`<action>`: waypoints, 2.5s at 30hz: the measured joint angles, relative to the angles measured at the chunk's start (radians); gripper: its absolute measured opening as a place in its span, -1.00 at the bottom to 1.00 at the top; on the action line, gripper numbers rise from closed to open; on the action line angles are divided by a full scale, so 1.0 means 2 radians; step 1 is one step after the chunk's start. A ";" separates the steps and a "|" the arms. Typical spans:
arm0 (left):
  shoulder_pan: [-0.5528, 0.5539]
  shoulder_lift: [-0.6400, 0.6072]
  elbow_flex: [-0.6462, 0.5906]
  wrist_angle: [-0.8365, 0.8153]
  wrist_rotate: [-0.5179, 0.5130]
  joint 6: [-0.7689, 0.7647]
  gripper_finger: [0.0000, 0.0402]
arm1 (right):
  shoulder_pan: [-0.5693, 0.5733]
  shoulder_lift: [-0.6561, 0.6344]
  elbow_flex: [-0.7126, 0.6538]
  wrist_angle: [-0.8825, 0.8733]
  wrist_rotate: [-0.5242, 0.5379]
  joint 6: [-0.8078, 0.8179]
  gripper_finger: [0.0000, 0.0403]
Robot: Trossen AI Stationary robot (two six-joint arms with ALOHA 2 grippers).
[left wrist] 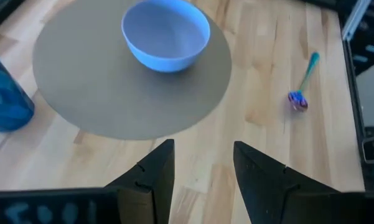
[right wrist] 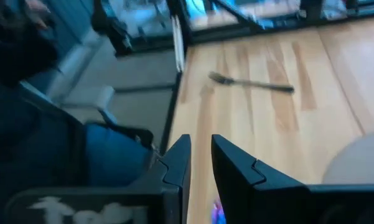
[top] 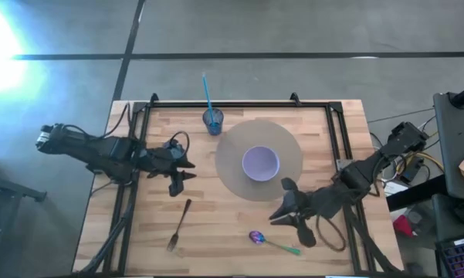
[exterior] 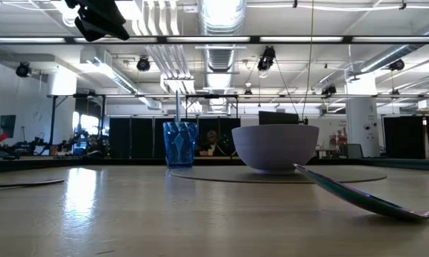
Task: Pick & Place Utensil
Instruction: Put the blue spoon into the purple bowl
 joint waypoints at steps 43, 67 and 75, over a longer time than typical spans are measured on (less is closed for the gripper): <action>-0.005 0.000 -0.032 -0.017 -0.002 -0.023 -0.22 | 0.015 0.241 0.129 -0.300 -0.079 0.152 -0.56; -0.005 0.000 -0.032 -0.017 -0.002 -0.031 -0.22 | 0.026 0.295 0.125 -0.243 -0.088 0.217 -0.36; -0.005 0.000 -0.032 -0.017 -0.002 -0.027 -0.22 | 0.028 0.334 0.127 -0.229 -0.114 0.223 -0.40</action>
